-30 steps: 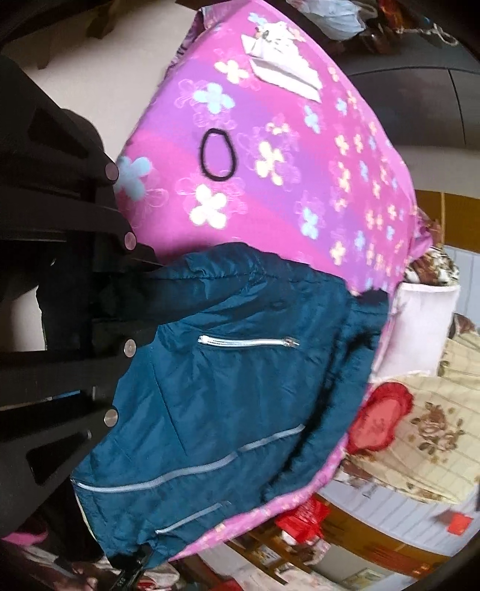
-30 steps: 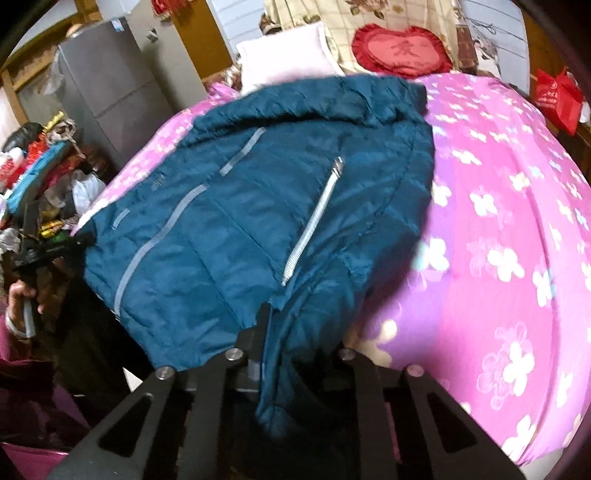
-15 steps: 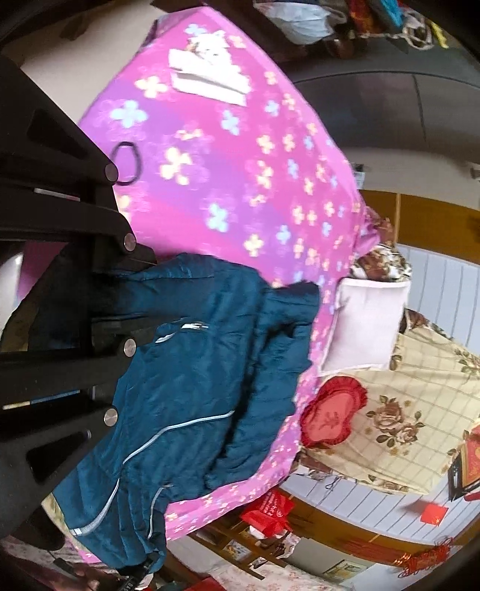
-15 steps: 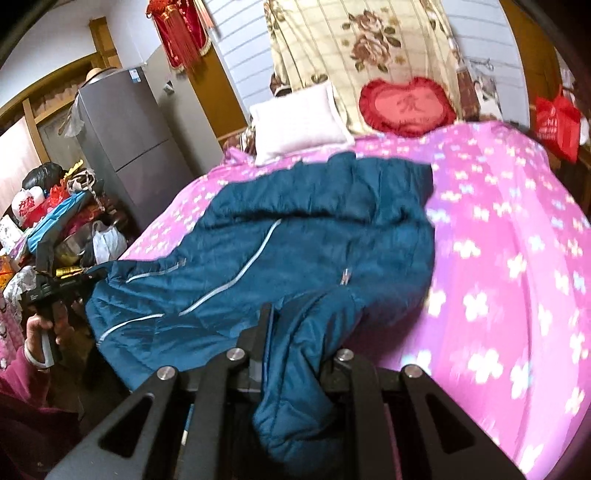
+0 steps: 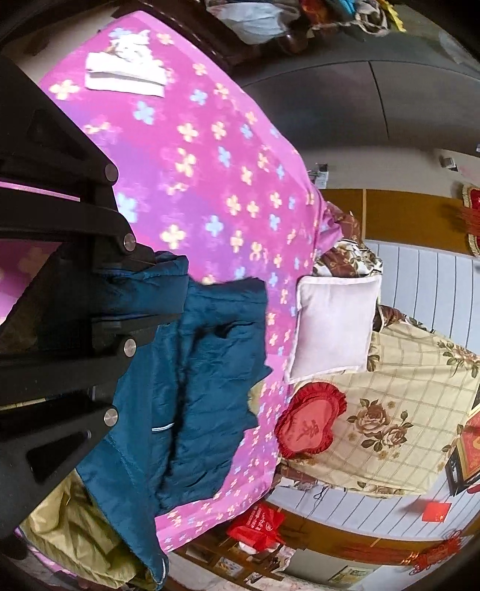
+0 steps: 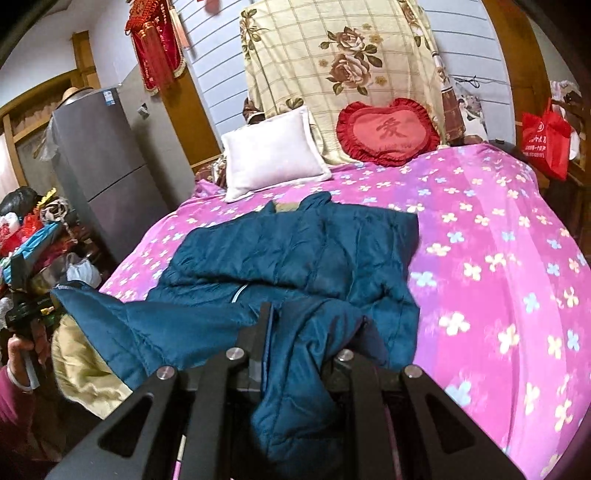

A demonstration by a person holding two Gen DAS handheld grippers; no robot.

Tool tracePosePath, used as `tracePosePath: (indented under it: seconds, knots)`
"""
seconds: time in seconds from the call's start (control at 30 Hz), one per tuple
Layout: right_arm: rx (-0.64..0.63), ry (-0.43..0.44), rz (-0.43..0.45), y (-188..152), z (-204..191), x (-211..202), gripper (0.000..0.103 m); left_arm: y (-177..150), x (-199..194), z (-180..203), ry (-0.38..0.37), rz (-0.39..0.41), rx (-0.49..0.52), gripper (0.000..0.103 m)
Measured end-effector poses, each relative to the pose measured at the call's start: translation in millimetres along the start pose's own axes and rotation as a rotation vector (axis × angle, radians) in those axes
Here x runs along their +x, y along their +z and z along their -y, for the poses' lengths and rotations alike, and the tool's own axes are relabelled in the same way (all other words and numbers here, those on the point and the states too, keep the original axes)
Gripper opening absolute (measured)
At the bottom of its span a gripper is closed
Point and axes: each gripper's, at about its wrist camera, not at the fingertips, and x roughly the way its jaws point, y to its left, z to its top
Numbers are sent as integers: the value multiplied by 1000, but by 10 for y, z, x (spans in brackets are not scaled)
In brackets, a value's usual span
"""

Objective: Fold large clothes
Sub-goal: 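Fold the held hem toward the collar with both tools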

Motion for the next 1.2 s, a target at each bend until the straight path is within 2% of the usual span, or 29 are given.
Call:
tracePosePath:
  seconds: [0.23,0.43,0.6,0.8,0.9,0.97,1.03,1.07,1.13,1.2]
  knots:
    - [6,-67,4,393,159,355,15,462,465,142,40,31,-1,0]
    - [33,-130,-7,791,344,802,15,897,1071,248,87,13,-30,0]
    - [63,-166,-11,1139,540,1239,16,1155,1631,377,141,14,-18,0]
    - [118,-211,-31,1387,814,1811,16,1195,2282,427,173,-2,-40,0]
    - [168,-233,-59,1394,968,2139,16,1133,2475,355,138,-9,-74,0]
    - [192,-254,-73,1345,1041,2334,15,1104,2484,266,95,-7,-109,8]
    - [191,-282,-90,1286,1075,2546,15,1109,2410,198,58,2,-126,21]
    - [187,-290,-95,1260,1076,2606,15,1123,2349,166,53,15,-128,25]
    - [185,-305,-98,1233,1087,2723,15,1144,2128,87,66,60,-140,40]
    - [185,-322,-97,1233,1077,2809,16,1139,1947,52,66,95,-148,44]
